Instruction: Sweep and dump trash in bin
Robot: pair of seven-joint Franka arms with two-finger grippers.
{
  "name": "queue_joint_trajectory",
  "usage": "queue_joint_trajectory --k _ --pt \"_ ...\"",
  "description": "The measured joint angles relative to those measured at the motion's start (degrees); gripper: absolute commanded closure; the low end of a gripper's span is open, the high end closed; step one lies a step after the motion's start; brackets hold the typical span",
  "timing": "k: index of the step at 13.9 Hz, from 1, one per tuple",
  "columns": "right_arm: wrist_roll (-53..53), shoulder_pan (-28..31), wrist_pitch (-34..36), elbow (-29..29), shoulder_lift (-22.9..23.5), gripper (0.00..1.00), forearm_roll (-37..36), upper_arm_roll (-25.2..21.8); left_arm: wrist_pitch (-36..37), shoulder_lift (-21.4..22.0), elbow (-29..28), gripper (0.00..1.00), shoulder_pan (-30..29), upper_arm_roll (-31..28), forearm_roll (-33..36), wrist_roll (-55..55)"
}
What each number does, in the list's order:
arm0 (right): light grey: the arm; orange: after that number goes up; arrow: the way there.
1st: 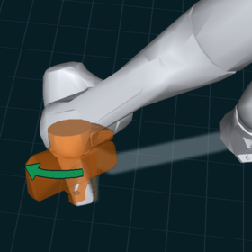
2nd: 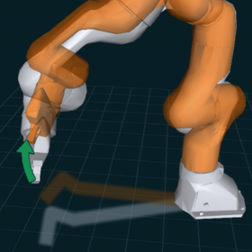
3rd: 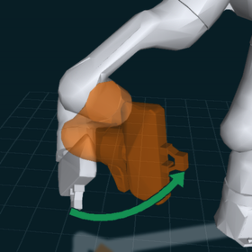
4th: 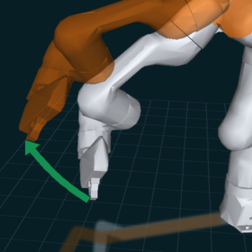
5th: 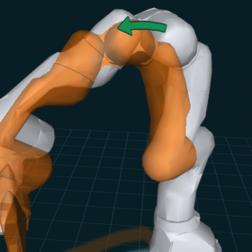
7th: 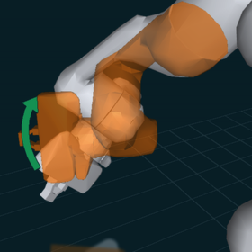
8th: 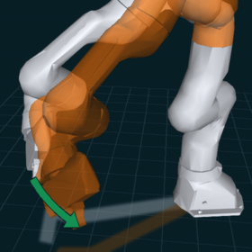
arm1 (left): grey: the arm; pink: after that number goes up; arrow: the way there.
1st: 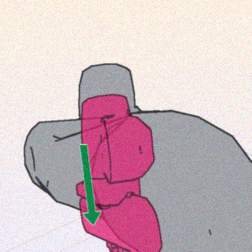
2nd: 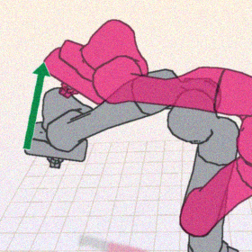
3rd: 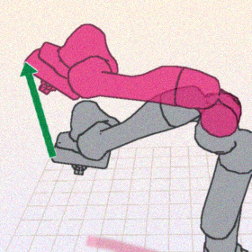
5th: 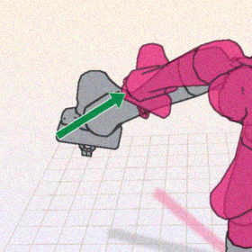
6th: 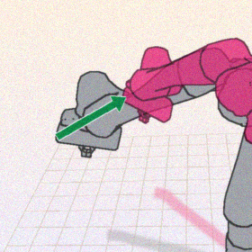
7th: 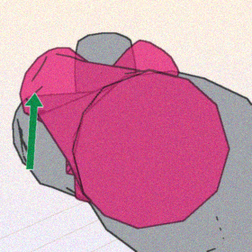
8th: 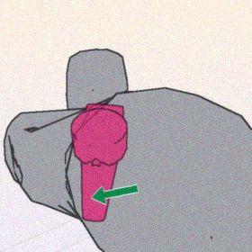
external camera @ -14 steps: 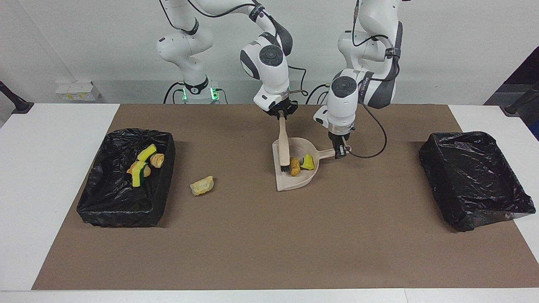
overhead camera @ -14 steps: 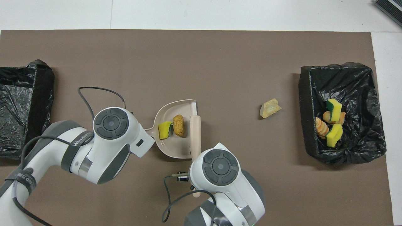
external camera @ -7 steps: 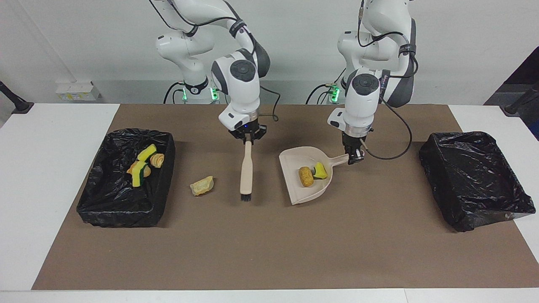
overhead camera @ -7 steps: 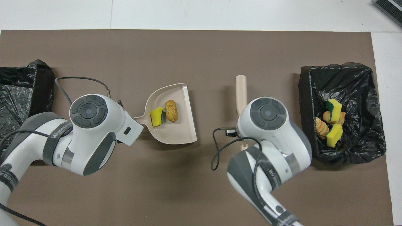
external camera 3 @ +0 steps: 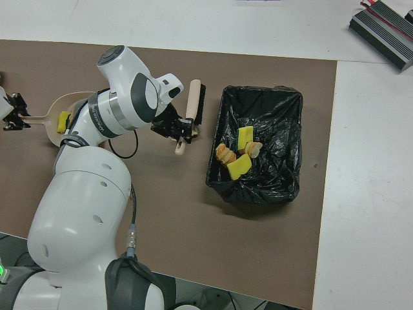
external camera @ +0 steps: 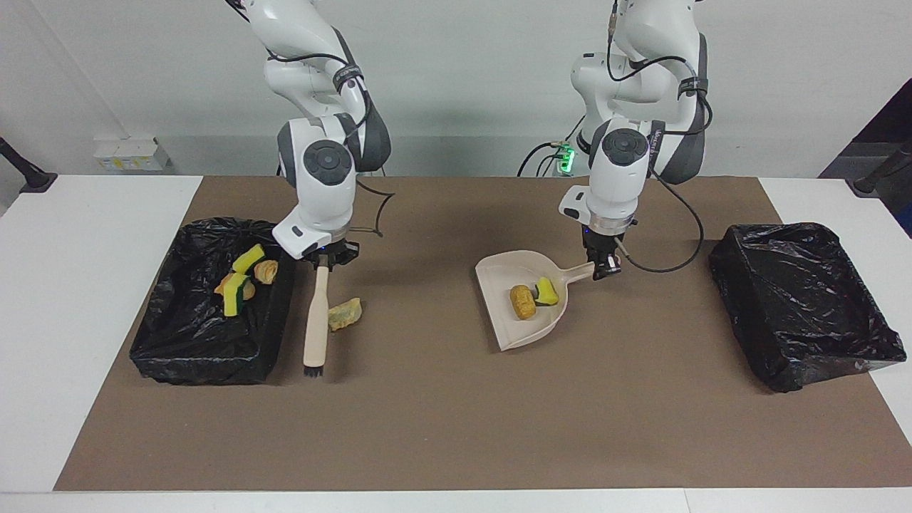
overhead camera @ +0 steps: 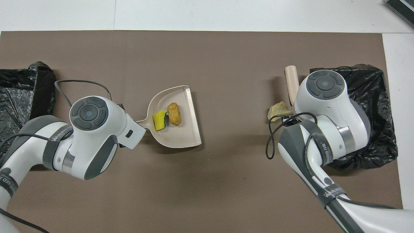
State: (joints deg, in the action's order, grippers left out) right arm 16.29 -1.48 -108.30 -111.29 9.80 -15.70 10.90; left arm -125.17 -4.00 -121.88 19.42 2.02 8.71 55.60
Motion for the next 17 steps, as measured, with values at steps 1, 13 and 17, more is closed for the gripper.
queue_joint_trajectory --k 1,13,17 --pt "-0.34 0.42 -0.08 -1.00 0.09 1.00 0.00 0.02 0.00 -0.02 -0.35 1.00 0.00 0.10 -0.04 -0.17" --pt "13.92 -14.83 -3.22 -2.87 2.45 1.00 19.52 1.29 6.91 2.62 -3.33 1.00 5.44 1.08 -0.19 -11.69" --pt "16.26 -19.61 -3.22 -2.80 2.14 1.00 26.58 1.40 5.41 2.60 -4.46 1.00 5.84 1.05 -0.19 -12.21"
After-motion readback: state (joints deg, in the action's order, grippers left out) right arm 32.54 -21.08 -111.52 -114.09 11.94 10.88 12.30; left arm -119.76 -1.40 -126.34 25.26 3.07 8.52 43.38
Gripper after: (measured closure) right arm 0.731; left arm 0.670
